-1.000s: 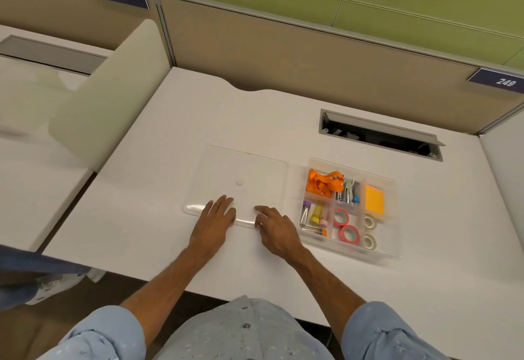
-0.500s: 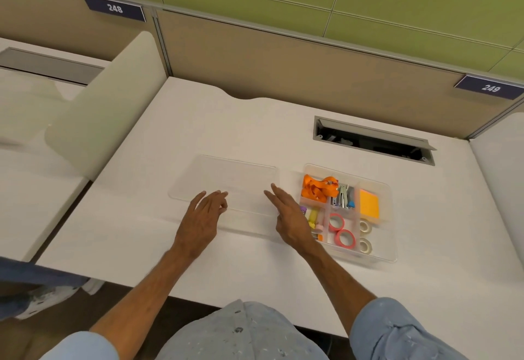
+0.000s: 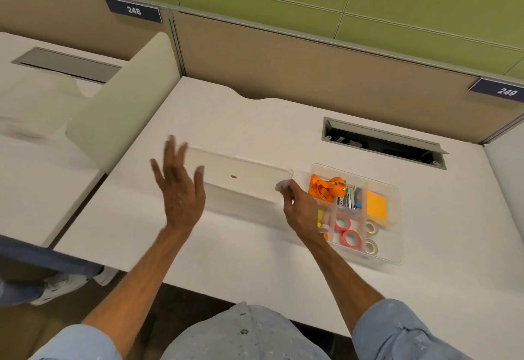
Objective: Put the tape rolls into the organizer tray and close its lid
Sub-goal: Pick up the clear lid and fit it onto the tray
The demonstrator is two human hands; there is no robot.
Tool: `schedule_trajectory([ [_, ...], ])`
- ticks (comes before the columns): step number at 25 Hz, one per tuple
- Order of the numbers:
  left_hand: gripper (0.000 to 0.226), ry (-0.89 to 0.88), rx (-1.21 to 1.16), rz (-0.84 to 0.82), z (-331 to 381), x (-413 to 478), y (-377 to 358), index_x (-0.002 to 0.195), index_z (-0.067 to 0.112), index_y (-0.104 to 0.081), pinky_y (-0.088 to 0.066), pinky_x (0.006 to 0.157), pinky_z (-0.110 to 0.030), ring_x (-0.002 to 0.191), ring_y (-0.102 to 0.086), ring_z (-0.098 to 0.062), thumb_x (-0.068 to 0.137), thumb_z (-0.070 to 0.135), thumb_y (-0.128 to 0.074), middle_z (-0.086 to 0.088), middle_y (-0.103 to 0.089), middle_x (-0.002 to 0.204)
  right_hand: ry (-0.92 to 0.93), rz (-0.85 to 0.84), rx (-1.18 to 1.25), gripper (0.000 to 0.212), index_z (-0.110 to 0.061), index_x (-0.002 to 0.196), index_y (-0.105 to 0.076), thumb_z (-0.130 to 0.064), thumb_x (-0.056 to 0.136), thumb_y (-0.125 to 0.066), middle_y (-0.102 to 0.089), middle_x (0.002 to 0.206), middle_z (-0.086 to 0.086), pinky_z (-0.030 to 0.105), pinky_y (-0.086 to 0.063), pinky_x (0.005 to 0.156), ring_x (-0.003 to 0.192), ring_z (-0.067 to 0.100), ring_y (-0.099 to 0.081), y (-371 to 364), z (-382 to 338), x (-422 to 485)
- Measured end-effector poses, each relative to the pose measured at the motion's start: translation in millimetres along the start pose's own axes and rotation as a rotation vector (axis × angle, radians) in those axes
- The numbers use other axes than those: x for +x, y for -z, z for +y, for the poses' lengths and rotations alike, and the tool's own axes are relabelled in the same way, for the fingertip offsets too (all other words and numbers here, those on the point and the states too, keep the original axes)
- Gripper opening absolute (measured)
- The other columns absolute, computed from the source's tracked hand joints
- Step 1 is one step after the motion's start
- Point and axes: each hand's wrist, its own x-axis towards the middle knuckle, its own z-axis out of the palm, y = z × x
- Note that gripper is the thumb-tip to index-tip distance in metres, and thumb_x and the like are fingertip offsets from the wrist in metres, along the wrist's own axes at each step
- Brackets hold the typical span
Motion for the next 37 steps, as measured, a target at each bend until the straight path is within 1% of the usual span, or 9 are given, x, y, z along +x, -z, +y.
schedule_trajectory([
  [3,0.061,0.304,-0.089,0.074,-5.5,6.9,1.2,0.167,0.02,-0.015,0.0,0.135,-0.051,0.164,-0.021,-0.017,0.114,0.032,-0.042,-0.001,-0.02,0.177,-0.024,-0.096,0.161,0.013,-0.022,0.109,-0.065,-0.018,0.11,-0.053,-0.083,0.101,-0.009,0.037,-0.063,0.084,0.095,0.008,-0.078,9.8,1.8,1.7],
  [6,0.053,0.479,-0.1,-0.014,0.4,-7.2,-12.5,0.163,0.016,-0.025,-0.004,0.135,-0.057,0.159,-0.032,-0.023,0.113,0.027,-0.04,-0.007,-0.046,0.164,-0.082,-0.185,0.327,0.019,-0.022,0.115,-0.062,-0.008,0.107,-0.052,-0.084,0.097,-0.001,0.038,-0.06,0.084,0.088,0.02,-0.078,20.0,8.8,4.3],
  [8,0.046,0.535,-0.1,-0.052,11.3,-18.1,-22.1,0.156,0.018,-0.037,-0.007,0.131,-0.051,0.148,-0.046,-0.026,0.111,0.018,-0.043,-0.007,-0.063,0.146,-0.12,-0.206,0.417,0.024,-0.017,0.123,-0.057,-0.002,0.106,-0.049,-0.083,0.096,0.007,0.035,-0.056,0.08,0.086,0.03,-0.077,29.4,15.4,4.9],
  [11,0.035,0.57,-0.166,-0.098,35.2,-24.4,-34.7,0.145,0.022,-0.051,-0.041,0.11,-0.048,0.116,-0.063,-0.032,0.111,0.015,-0.041,-0.01,-0.066,0.126,-0.171,-0.19,0.471,0.031,-0.014,0.132,-0.046,0.003,0.106,-0.046,-0.081,0.095,0.017,0.033,-0.053,0.075,0.085,0.04,-0.074,51.6,32.0,5.8],
  [13,0.031,0.58,-0.228,-0.157,54.9,-25.0,-45.0,0.137,0.022,-0.057,-0.05,0.091,-0.047,0.099,-0.07,-0.033,0.112,0.016,-0.04,-0.012,-0.064,0.118,-0.214,-0.153,0.47,0.028,-0.014,0.135,-0.044,-0.003,0.11,-0.047,-0.079,0.094,0.016,0.037,-0.055,0.07,0.081,0.039,-0.073,69.5,48.3,6.3],
  [16,0.024,0.598,-0.309,-0.283,87.3,-30.4,-66.2,0.124,0.014,-0.059,-0.055,0.088,-0.049,0.087,-0.078,-0.033,0.111,0.012,-0.039,-0.013,-0.07,0.112,-0.319,-0.036,0.466,0.034,-0.022,0.142,-0.046,-0.01,0.111,-0.047,-0.075,0.089,0.012,0.035,-0.051,0.062,0.069,0.026,-0.065,97.9,76.5,2.0],
  [21,0.048,0.622,-0.352,-0.479,150.5,-54.6,-105.2,0.137,0.015,-0.058,-0.059,0.095,-0.051,0.1,-0.079,-0.031,0.102,-0.008,-0.035,-0.009,-0.074,0.123,-0.51,0.147,0.274,0.027,-0.011,0.128,-0.049,-0.005,0.102,-0.049,-0.081,0.109,0.004,0.056,-0.059,0.09,0.089,0.042,-0.074,142.1,126.3,-10.0],
  [26,0.054,0.584,-0.28,-0.591,200.5,-73.4,-141.5,0.153,0.011,-0.053,-0.051,0.114,-0.049,0.133,-0.065,-0.034,0.104,-0.008,-0.041,-0.015,-0.069,0.144,-0.562,0.297,-0.005,0.031,-0.017,0.136,-0.066,-0.02,0.107,-0.054,-0.065,0.129,0.005,0.045,-0.059,0.097,0.107,0.031,-0.072,185.2,161.9,-13.5],
  [37,0.054,0.591,-0.205,-0.667,246.8,-95.7,-173.5,0.152,0.012,-0.053,-0.056,0.107,-0.057,0.129,-0.065,-0.043,0.1,-0.001,-0.061,-0.017,-0.068,0.144,-0.632,0.243,-0.065,0.046,-0.005,0.149,-0.057,0.0,0.103,-0.05,-0.054,0.14,0.012,0.041,-0.054,0.1,0.122,0.033,-0.065,196.6,197.1,-17.8],
])
